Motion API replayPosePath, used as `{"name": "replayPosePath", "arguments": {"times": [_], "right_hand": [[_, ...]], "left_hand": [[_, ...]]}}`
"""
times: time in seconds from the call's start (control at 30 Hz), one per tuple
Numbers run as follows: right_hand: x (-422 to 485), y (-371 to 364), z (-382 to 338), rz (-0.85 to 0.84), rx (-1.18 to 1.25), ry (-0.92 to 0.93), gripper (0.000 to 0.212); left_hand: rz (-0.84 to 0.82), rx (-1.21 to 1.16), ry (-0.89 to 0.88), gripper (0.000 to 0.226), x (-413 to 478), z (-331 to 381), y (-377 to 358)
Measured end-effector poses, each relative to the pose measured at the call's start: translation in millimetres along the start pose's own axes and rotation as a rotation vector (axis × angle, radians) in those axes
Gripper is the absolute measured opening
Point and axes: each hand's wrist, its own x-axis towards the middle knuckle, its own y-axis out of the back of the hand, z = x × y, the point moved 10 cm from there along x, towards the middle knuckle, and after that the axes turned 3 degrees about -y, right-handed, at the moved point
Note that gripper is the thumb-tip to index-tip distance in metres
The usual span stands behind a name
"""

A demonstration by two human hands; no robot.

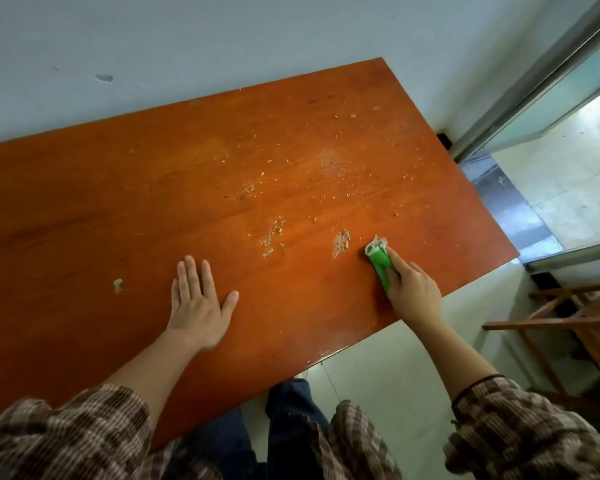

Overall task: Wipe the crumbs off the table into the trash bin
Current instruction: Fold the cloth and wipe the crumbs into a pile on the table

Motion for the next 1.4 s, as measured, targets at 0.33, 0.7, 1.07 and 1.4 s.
{"name": "replayPosePath", "arguments": {"times": [0.33, 0.7, 1.07, 1.4], "right_hand": [[-40, -30, -177, -0.204, 0.249, 0.440, 0.045], [10, -57, -175, -0.150, 0.099, 0.289, 0.051], [60, -8, -71, -0.028, 0.157, -0.001, 0.046], [-20, -69, -273, -0.238, 0.186, 0.505, 0.048]], "left_hand": [[-0.078, -0.011, 0.047, 0.083, -1, -1, 0], [-0.122, -0.083, 0.028, 0.081, -1, -1, -2], [-0.083, -0.103, 0.016, 0.078, 0, -4, 1], [0.148, -0.142, 0.137, 0.073, 23, -51, 42]]}}
